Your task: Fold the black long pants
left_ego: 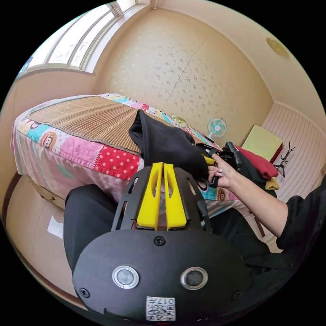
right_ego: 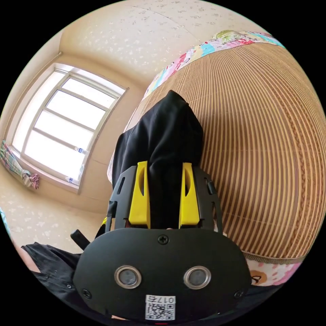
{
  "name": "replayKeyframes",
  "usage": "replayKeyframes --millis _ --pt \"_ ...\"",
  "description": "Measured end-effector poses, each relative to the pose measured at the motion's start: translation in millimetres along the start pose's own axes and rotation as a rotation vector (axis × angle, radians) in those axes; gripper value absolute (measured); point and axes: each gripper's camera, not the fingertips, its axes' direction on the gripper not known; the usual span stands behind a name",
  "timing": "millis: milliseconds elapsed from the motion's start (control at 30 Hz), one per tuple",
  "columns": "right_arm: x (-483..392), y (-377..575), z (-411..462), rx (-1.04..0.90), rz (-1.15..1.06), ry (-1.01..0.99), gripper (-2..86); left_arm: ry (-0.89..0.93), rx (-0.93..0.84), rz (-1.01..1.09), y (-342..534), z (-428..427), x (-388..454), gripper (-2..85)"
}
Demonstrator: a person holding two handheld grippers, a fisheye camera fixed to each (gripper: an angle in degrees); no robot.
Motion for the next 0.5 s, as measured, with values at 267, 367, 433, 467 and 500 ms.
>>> replayKeyframes --millis 267,367,433,467,500 --pt "-166.8 -73.5 199.1 -0.088 -0.03 0.114 13.0 -0.041 0.019 -0.077 -14.2 -40.3 -36.5 -0.9" --pt "-195.1 -103.3 261.8 -0.359 -0.054 -0.146 11.3 -0.043 0.002 -0.118 -22.3 -45.3 -53.0 -0.9" --pt "-204.3 -106.8 276.3 -0.496 -0.113 -0.322 8.8 -0.037 -0.023 -0.137 -28.2 -42.3 -61.3 -0.9" --pt "-208.0 -99.2 268.3 -0.481 -0.173 -0.322 7.4 -0.033 -0.043 -0.145 -31.9 -39.0 -65.2 -0.9" --pt "-209.4 -87.2 255.3 -0.452 -0.253 -0.266 6.6 -0.027 -0.062 -0.152 -35.1 -35.3 -68.1 -0.9"
